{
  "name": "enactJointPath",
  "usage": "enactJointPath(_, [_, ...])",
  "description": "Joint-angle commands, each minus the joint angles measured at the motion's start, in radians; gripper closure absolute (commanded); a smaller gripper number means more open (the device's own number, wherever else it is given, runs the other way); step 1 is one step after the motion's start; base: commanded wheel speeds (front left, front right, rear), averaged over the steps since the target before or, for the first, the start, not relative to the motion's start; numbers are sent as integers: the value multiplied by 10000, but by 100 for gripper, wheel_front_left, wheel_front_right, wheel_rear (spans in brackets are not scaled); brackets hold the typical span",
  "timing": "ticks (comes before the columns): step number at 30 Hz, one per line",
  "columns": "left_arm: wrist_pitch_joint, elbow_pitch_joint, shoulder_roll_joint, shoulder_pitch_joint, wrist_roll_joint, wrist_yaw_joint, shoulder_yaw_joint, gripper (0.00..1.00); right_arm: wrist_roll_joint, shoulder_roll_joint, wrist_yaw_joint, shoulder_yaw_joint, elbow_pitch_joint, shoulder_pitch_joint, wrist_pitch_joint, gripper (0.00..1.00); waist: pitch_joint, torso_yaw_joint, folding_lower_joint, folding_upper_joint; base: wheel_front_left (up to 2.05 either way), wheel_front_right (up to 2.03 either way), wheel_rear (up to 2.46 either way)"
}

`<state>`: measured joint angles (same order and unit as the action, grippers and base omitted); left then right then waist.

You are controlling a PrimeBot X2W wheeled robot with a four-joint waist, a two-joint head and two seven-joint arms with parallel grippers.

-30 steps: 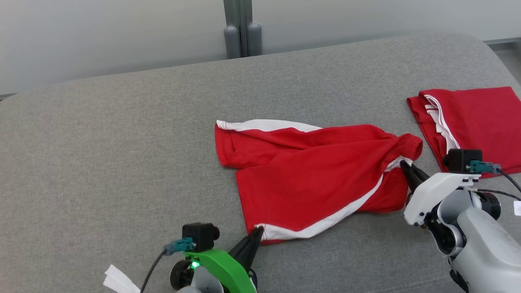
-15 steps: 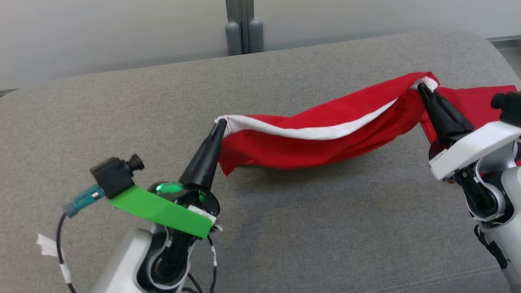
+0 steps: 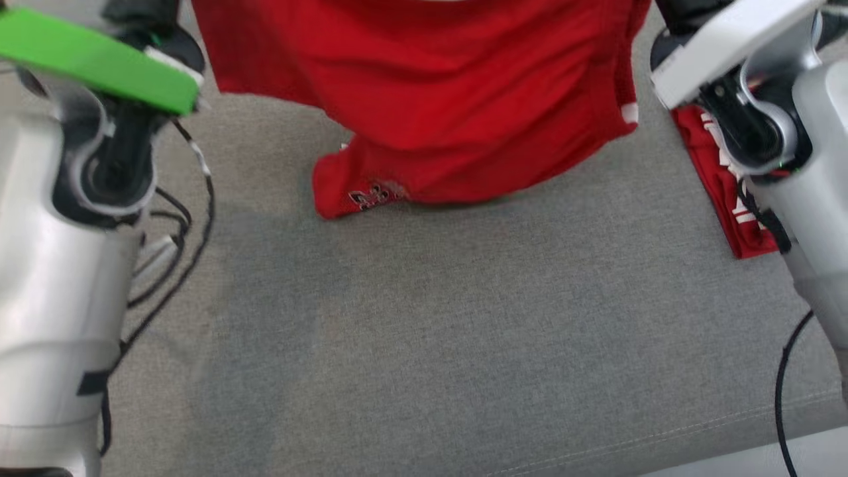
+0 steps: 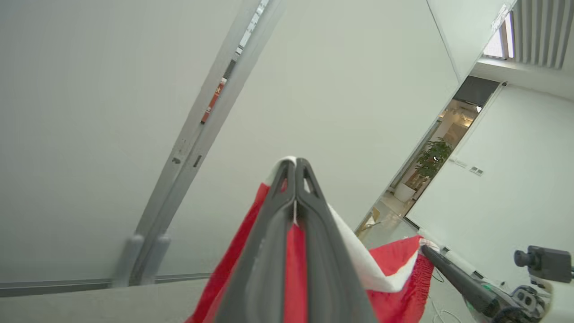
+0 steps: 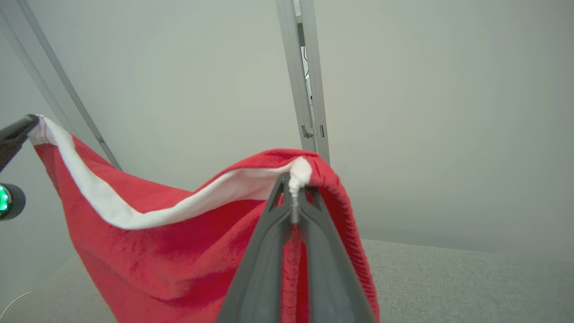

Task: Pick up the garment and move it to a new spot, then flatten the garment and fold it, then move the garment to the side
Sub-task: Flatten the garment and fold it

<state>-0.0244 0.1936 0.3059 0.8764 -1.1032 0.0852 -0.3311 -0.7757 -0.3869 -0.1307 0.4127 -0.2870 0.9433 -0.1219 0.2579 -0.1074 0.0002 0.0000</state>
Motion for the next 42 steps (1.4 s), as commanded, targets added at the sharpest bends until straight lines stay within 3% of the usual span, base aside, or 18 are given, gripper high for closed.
enactJointPath(1, [231, 397, 181, 753, 320, 36, 153, 100, 246, 192, 3, 125, -507, 816, 435, 100, 1406, -684, -2, 0, 0, 0, 0])
enactJointPath(9, [2280, 2092, 65, 3839, 1382, 353, 498, 100, 1238, 1006, 4, 49, -3190, 4085, 3566, 100, 2259, -852, -2, 0, 0, 0, 0])
enactJointPath(13, [2825, 2061, -122, 4537, 1415, 448, 879, 100, 1851, 1063, 11, -453, -3336, 4773, 3873, 100, 2379, -818, -2, 0, 0, 0, 0])
enactJointPath(16, [2897, 1632, -173, 4421, 1526, 451, 684, 100, 2326, 1211, 11, -685, -2883, 4314, 3865, 100, 2466, -808, -2, 0, 0, 0, 0])
enactJointPath(22, [2886, 1616, 72, 2730, 1425, 454, -335, 100, 2034, 1412, 9, 252, -2724, 2794, 3869, 100, 2471, -824, -2, 0, 0, 0, 0])
enactJointPath(26, [2890, 1650, 130, 1071, 1105, 454, -622, 100, 1321, 1166, 9, 1301, -2579, 1646, 3870, 100, 2258, -782, -2, 0, 0, 0, 0])
enactJointPath(36, [2880, -204, 438, -3523, 314, 456, -579, 100, -519, -358, 9, 3299, -1509, -828, 3863, 100, 764, -310, -2, 0, 0, 0, 0])
enactJointPath(42, [2879, -1198, 609, -6082, 608, 455, -423, 100, -1115, -1286, 9, 3952, -970, -2086, 3400, 100, -56, 33, -2, 0, 0, 0, 0])
